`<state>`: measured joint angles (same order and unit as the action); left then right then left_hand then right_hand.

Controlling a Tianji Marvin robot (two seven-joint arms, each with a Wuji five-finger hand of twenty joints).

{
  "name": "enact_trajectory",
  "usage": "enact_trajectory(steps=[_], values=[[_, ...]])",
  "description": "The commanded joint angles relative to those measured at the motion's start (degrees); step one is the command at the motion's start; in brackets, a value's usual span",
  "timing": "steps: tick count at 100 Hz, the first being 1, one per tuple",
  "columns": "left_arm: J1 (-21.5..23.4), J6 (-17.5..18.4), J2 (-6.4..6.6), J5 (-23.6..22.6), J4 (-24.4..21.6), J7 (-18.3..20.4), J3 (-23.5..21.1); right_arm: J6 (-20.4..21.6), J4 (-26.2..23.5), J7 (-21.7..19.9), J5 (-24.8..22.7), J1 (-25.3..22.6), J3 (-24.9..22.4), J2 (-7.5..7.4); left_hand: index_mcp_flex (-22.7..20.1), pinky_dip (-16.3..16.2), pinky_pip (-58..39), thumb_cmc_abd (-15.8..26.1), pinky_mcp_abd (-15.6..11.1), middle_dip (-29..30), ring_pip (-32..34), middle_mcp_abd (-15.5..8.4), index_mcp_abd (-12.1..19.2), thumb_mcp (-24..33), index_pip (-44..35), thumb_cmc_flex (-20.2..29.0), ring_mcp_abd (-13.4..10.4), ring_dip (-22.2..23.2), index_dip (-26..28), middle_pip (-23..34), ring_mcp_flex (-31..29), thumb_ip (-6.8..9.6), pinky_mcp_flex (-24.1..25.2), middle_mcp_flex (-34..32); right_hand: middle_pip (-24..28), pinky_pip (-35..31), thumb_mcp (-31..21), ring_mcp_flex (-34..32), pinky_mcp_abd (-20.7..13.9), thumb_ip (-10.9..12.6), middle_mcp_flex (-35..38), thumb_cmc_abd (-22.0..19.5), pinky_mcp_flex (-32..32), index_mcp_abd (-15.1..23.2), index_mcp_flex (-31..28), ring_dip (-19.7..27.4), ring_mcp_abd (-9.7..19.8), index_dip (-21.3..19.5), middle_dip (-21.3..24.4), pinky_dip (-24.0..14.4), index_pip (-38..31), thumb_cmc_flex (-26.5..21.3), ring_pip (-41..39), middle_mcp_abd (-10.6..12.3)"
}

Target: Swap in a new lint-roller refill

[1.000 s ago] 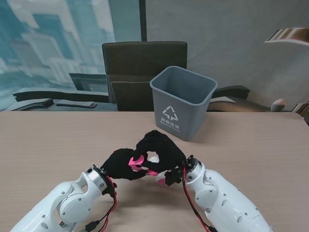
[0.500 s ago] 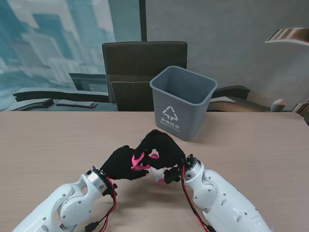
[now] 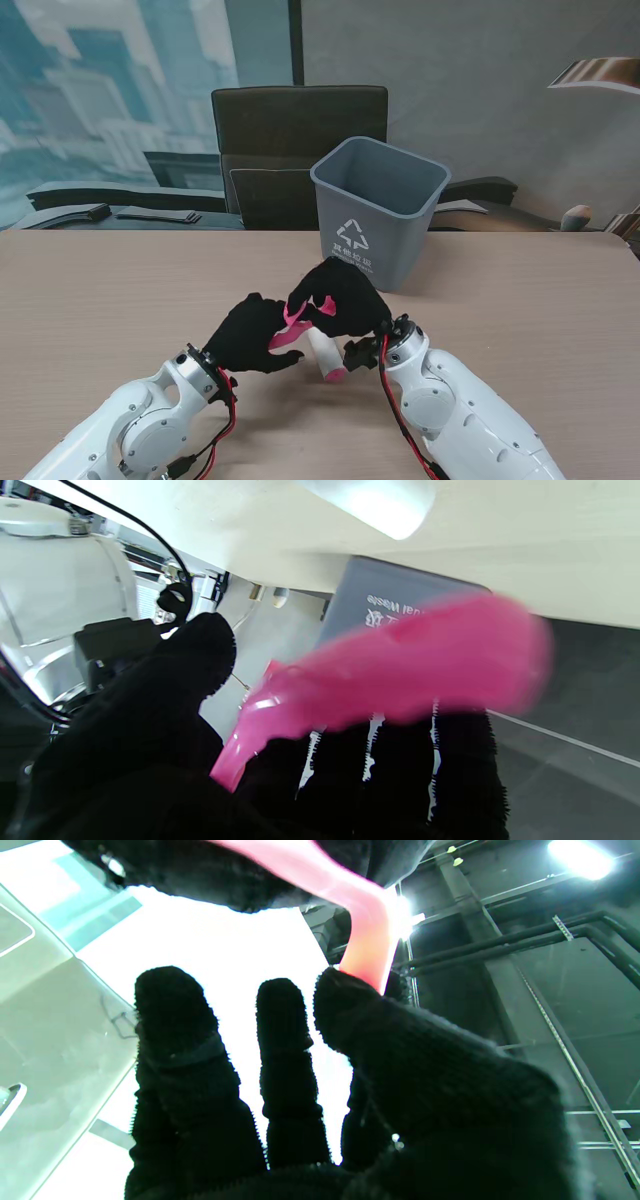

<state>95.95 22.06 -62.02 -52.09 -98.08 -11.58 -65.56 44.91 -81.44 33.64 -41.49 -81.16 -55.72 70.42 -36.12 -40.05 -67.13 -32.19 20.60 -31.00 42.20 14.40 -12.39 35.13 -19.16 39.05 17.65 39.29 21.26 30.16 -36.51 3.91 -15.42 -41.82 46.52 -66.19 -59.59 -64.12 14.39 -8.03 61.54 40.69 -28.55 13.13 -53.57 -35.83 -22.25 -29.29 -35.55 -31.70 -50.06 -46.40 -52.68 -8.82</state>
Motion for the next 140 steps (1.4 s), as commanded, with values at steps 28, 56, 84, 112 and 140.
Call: enact_trajectory(steps=[28, 56, 84, 112, 140], values=[[-1.7, -7.9, -0.04, -8.7, 2.6, -10.0, 2.7, -4.3, -3.6, 1.4, 1.1, -1.7, 0.6, 0.51, 3.5, -1.4, 3.6, 2.3, -0.3, 2.0, -3.7, 3.7, -1.5, -2.9, 2.0, -2.0, 2.0, -1.4, 0.6, -1.6, 8.9, -1.74, 5.3, 8.6, 0.2, -10.9, -2.3, -0.2, -6.6, 1.7, 1.2, -3.0, -2.7, -3.2, -3.1, -0.4, 20.7, -1.5, -0.9, -3.4, -4.5, -0.9, 0.6, -0.3], [-3.8, -12.8, -0.46, -9.1, 4.1, -12.2, 4.7, -6.3, -4.7, 1.9, 3.2, -2.5, 1.5, 1.08, 4.7, -2.1, 4.5, 5.8, -0.1, 3.3, -4.8, 5.1, -3.4, -8.7, 4.9, -2.2, 3.0, -2.5, 0.0, -2.5, 11.6, -2.7, 6.9, 11.4, 0.2, -11.1, -2.5, -0.1, -6.3, 1.8, 1.3, -2.6, -2.4, -3.7, -3.2, -0.4, 20.2, -1.4, -1.0, -3.5, -4.6, -1.1, 0.3, -0.7], [-5.7, -16.1, -0.96, -8.8, 5.7, -14.3, 6.7, -8.7, -5.9, 3.3, 4.9, -3.4, 2.4, 1.77, 10.3, -3.1, -2.0, 6.1, -0.8, -6.4, 4.3, 0.9, 1.6, -10.8, -22.9, -0.6, 2.3, 1.6, 20.7, 11.4, 5.8, -0.5, 3.0, 5.4, 0.2, -11.2, -2.7, 0.0, -6.0, 1.8, 1.2, -2.4, -2.1, -4.1, -3.3, -0.3, 19.9, -1.3, -1.0, -3.6, -4.6, -1.3, 0.1, -1.1], [-6.9, -17.0, -1.51, -8.3, 7.1, -17.5, 7.5, -9.7, -6.6, 2.8, 6.8, -4.2, 2.7, 2.04, 4.4, -4.2, -24.2, 3.9, -3.4, -25.9, 36.1, -10.6, 11.1, -6.2, -54.2, 0.3, -5.3, 14.5, 46.2, 42.7, -17.0, -1.47, -18.4, -14.3, 0.3, -11.4, -2.8, 0.0, -5.7, 1.7, 1.2, -2.3, -2.2, -4.3, -3.2, -0.2, 19.8, -1.2, -1.0, -3.7, -4.7, -1.4, -0.1, -1.3], [-6.2, -7.0, -0.55, -9.1, 6.9, -15.6, 4.9, -11.4, -7.5, -0.2, 7.3, -4.9, 1.1, 1.0, -10.4, 6.7, -45.1, 6.7, -8.1, -26.8, 49.4, -19.0, 18.4, -8.0, -62.6, -0.7, -10.8, 12.3, 55.3, 51.9, -36.2, 2.93, -39.6, -31.8, 0.4, -11.5, -2.5, 0.0, -5.6, 1.8, 1.2, -2.6, -2.3, -4.6, -2.8, -0.1, 19.8, -1.0, -0.9, -3.8, -4.7, -1.3, -0.2, -1.3]])
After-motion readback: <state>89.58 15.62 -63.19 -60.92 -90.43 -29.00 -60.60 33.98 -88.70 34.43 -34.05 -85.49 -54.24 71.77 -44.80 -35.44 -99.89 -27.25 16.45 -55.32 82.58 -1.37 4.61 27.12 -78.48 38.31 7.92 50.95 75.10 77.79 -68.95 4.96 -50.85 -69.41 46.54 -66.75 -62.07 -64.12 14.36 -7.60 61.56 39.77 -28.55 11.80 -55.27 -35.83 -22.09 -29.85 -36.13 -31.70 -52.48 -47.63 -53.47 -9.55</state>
